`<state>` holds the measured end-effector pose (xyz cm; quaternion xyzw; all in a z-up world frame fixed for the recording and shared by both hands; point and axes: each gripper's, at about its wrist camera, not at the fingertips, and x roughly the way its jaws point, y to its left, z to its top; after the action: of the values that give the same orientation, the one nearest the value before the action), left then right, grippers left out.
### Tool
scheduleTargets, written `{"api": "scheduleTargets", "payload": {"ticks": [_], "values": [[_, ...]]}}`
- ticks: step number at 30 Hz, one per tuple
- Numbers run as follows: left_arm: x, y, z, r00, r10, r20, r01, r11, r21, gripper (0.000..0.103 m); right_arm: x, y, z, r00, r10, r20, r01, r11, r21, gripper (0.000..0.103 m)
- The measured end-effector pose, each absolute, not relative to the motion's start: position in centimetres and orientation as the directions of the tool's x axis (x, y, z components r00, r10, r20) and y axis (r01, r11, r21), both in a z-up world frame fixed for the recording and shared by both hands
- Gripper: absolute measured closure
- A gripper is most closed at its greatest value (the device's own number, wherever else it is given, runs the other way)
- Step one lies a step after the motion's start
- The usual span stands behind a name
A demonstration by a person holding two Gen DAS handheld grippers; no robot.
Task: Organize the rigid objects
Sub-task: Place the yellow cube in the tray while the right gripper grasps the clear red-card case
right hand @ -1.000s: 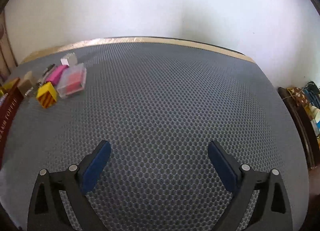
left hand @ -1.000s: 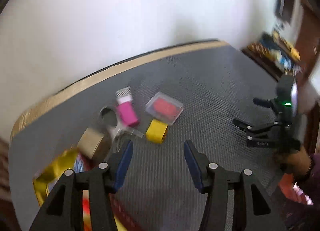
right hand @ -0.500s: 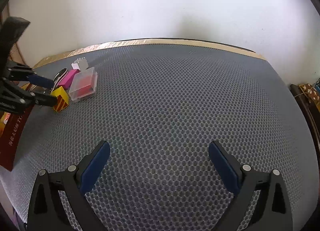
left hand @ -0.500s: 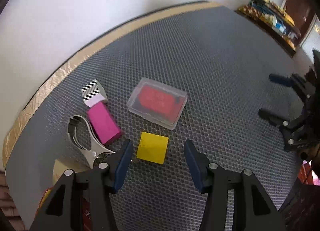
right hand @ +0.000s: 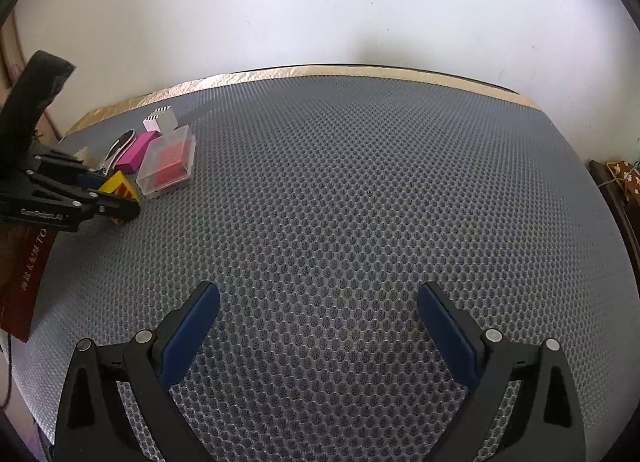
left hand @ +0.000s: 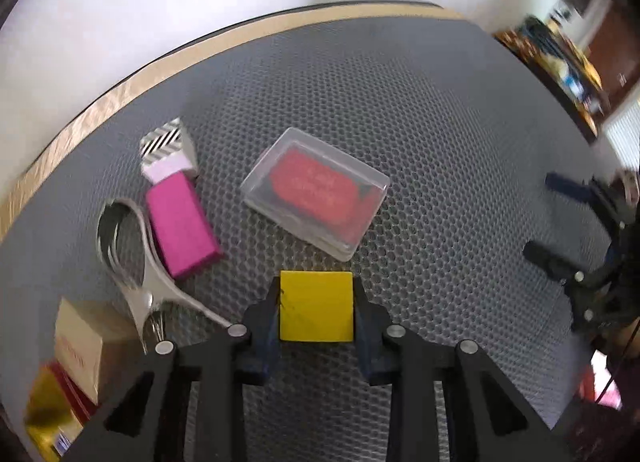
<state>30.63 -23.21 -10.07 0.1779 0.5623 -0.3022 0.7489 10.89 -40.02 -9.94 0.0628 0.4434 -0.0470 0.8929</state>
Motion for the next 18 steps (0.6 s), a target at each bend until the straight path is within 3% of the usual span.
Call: {"api": "scheduleTargets", "payload": {"ticks": [9, 18], "values": [[23.0, -17.9, -6.2, 0.219, -0.412, -0.884, 0.470, 0.839, -0.275, 0.073, 11.3, -39.8, -10.0, 0.602, -0.015, -0.799, 0.126, 0.989, 0.076, 0.005], [16.8, -9.6, -2.4, 0.309, -0.428, -0.849, 0.323, 0.887, -0.330, 0.073, 16.1, -34.0, -5.7, 0.643, 0.103, -0.759, -0.074, 0.995, 0.073, 0.005]]}}
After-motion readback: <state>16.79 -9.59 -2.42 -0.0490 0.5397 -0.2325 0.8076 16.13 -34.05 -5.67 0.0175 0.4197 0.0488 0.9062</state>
